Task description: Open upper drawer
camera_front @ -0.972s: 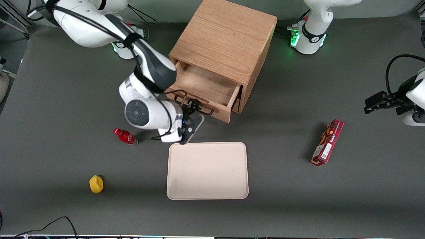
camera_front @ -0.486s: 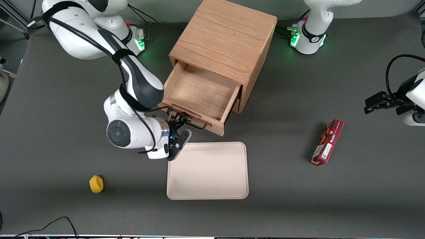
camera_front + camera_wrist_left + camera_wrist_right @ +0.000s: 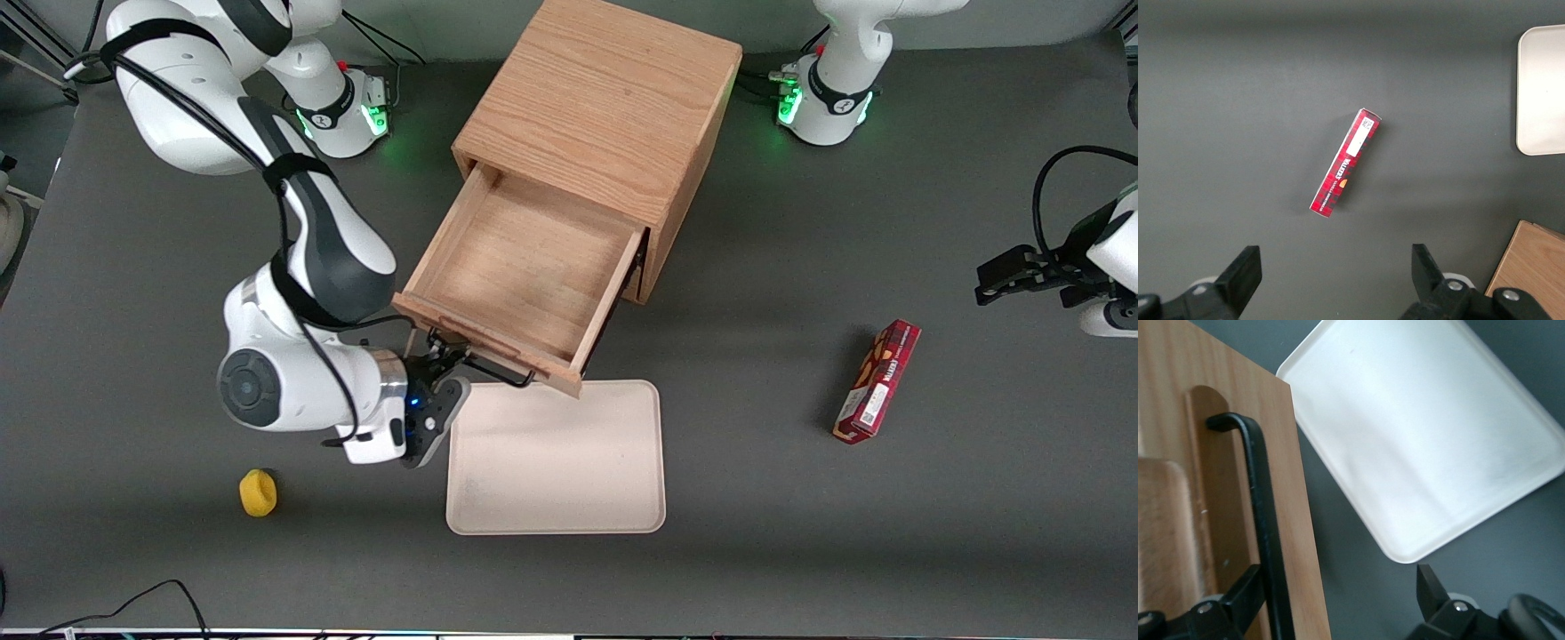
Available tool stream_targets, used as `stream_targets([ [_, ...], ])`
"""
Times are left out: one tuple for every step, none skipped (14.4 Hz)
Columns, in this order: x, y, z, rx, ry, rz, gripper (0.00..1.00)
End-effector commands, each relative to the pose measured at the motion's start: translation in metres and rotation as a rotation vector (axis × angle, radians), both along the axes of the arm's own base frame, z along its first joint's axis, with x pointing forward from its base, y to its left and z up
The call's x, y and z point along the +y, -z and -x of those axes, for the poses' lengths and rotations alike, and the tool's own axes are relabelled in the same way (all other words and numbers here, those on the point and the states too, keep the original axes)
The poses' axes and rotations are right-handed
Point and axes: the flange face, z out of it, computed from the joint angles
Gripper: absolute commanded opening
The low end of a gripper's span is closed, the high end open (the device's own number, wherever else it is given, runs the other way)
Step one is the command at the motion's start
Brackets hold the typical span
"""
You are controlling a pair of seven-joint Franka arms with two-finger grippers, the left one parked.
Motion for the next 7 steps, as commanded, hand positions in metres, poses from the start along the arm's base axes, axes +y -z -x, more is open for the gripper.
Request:
stream_targets([
  [-0.008, -0.034, -0.015, -0.071, -0.007, -0.021, 1.00],
  [-0.009, -0.049, -0.014, -0.090, 0.001, -0.025, 1.00],
  [-0.010, -0.077, -0.010, -0.125, 0.008, -0.029, 1.00],
  [-0.014, -0.129, 0.001, -0.189, 0.041, -0.023, 1.00],
  [-0.024, -0.170, 0.012, -0.228, 0.116, -0.008, 1.00],
  [-0.034, -0.191, 0.023, -0.206, 0.200, 0.024, 1.00],
  [-0.047, -0.209, 0.036, -0.159, 0.291, 0.068, 1.00],
])
